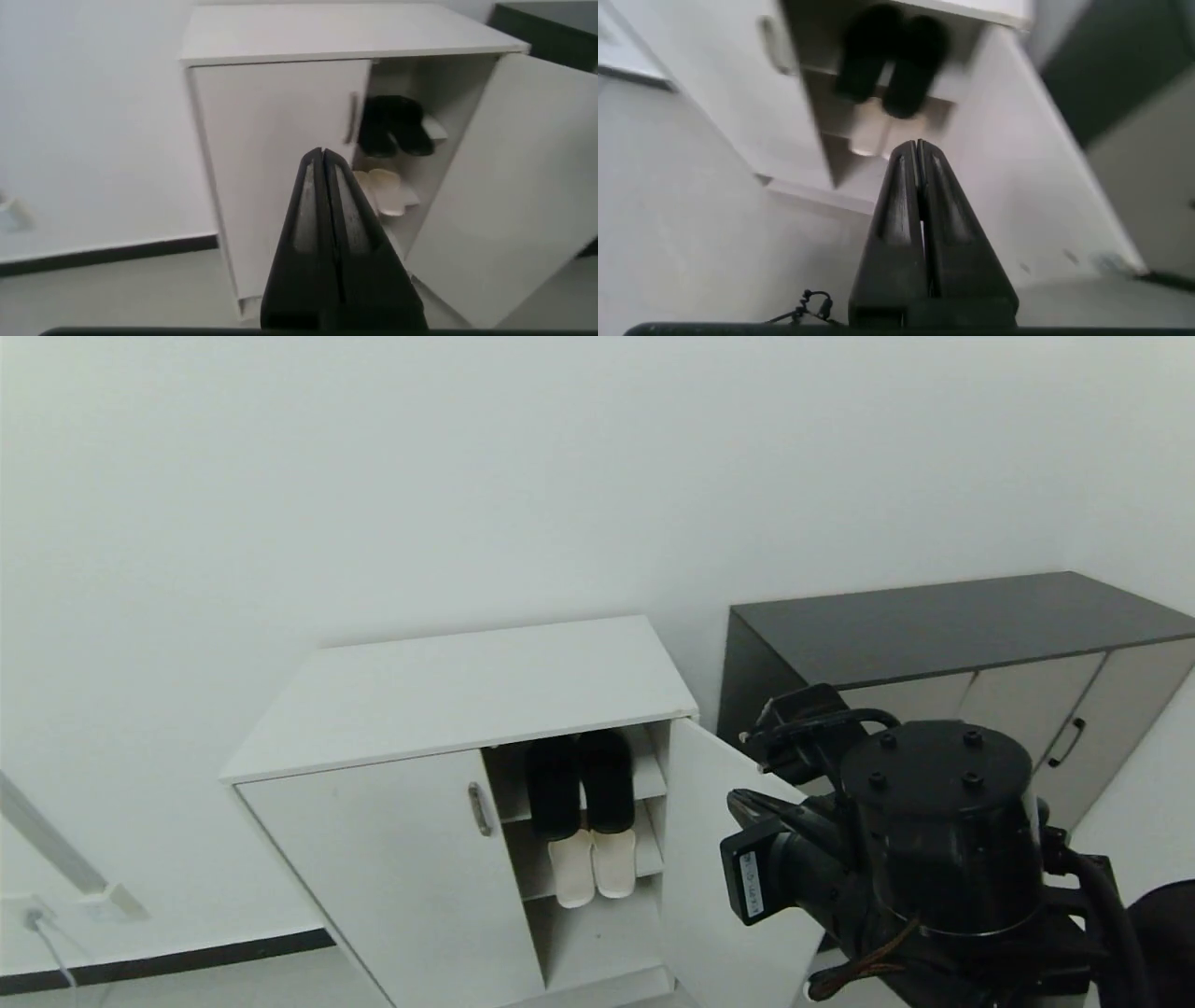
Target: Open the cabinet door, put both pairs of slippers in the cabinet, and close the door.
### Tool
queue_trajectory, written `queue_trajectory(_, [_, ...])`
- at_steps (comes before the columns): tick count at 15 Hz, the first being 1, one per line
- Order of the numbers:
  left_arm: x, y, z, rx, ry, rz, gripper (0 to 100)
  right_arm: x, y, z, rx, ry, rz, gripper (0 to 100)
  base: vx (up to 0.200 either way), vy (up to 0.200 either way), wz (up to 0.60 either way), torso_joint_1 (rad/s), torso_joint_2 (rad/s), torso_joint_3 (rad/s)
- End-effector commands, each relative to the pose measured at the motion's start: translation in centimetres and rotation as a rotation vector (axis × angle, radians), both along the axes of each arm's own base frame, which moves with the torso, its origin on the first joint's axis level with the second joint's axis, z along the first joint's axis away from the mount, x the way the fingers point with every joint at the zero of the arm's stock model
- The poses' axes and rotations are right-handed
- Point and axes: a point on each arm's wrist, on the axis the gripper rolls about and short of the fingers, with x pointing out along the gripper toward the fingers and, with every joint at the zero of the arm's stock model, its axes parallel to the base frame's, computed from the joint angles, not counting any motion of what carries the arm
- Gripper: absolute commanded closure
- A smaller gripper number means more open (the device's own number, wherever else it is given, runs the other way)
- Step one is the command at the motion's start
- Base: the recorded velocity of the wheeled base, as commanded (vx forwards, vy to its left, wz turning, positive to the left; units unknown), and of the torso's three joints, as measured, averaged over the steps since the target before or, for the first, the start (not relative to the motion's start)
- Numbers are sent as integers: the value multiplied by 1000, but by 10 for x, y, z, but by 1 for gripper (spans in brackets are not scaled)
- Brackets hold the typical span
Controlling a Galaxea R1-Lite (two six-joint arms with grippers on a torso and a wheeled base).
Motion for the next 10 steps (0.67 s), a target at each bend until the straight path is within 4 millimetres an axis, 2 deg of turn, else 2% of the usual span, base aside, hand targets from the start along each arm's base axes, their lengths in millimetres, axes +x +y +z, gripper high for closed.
queue_trajectory(1, [0, 0, 0, -1, 1, 0, 100, 6, -3, 0, 7, -1, -14, 100, 0, 0, 0, 0, 0, 0])
queue_trajectory(5, [0, 0, 0, -1, 1, 0, 100, 7, -3, 0, 9, 1, -10, 100, 0, 0, 0, 0, 0, 0])
queue_trajectory(10, [0, 0, 0, -1, 1, 2, 100, 11, -5, -2, 7, 5, -17, 100, -200, 0, 0, 1, 2, 3])
